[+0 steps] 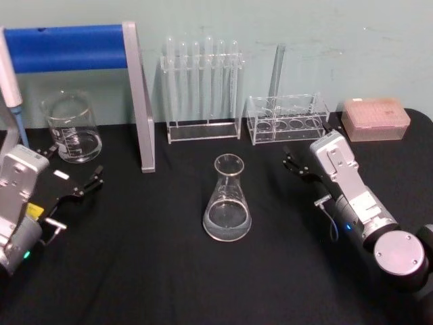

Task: Grasp the erlenmeyer flask with one hand, shake it three times, then place it back.

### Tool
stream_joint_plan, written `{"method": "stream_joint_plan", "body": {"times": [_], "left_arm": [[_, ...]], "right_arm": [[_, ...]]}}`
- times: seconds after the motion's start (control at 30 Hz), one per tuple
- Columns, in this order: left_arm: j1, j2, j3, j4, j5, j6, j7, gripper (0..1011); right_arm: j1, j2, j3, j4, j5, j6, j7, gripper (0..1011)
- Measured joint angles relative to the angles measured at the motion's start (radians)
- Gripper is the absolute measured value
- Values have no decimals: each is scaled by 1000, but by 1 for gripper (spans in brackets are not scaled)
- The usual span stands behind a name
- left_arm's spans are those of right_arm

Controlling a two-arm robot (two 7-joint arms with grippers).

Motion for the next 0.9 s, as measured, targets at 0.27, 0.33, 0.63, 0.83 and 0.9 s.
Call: {"method": "stream_joint_plan", "body": {"times": [0.27,0.33,0.63,0.83,0.9], "left_arm": [[0,0,0,0,0,0,0,1001],[0,0,0,0,0,0,0,1001],[0,0,0,0,0,0,0,1001],[0,0,0,0,0,0,0,1001],[0,0,0,0,0,0,0,1001]], "right_arm": [[0,0,0,0,0,0,0,1000],[0,0,0,0,0,0,0,1000],[0,0,0,0,0,0,0,1000],[0,0,0,0,0,0,0,1000],[0,0,0,0,0,0,0,1000]]}}
